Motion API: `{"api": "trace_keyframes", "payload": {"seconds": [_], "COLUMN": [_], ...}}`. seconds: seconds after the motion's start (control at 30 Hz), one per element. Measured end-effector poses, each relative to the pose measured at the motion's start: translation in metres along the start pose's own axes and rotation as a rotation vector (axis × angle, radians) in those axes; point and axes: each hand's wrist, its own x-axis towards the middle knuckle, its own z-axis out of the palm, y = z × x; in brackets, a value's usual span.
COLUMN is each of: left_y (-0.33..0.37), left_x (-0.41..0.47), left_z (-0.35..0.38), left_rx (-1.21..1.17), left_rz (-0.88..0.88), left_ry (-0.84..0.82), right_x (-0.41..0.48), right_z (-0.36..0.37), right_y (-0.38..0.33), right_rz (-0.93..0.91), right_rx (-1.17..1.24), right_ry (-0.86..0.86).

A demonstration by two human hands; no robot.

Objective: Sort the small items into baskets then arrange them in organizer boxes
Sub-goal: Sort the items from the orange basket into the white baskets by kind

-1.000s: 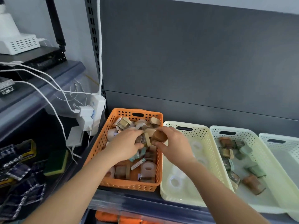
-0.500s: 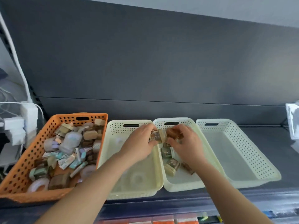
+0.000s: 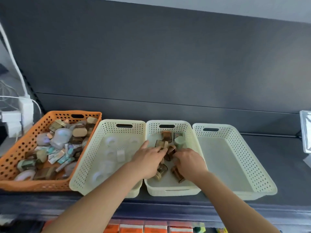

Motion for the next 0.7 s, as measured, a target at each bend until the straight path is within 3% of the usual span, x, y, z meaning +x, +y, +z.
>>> {"api": "trace_keyframes", "payload": {"seconds": [0.23, 0.4, 0.57, 0.7], "left_y": [-0.015, -0.058, -0.119, -0.169], "left_x": [-0.016, -0.053, -0.116, -0.166], "left_z": [-0.01, -0.026, -0.042, -0.043], "left_rx": [-0.206, -0.161, -0.066, -0.084], "left_rz": [-0.011, -0.14, -0.319, -0.486], "left_ry": [0.19, 0.249, 0.168, -0.024], "right_x": [0.011, 0.024, 0.035, 0.043], "right_z": [-0.011, -0.026, -0.036, -0.031], "right_y": [-0.018, -0.064, -0.143, -0.209], "right_rz": [-0.056, -0.114, -0.29, -0.452], "right_rx": [0.051, 0.108, 0.192, 0.232], "right_ry": [0.071, 0.113, 0.063, 0.014]}}
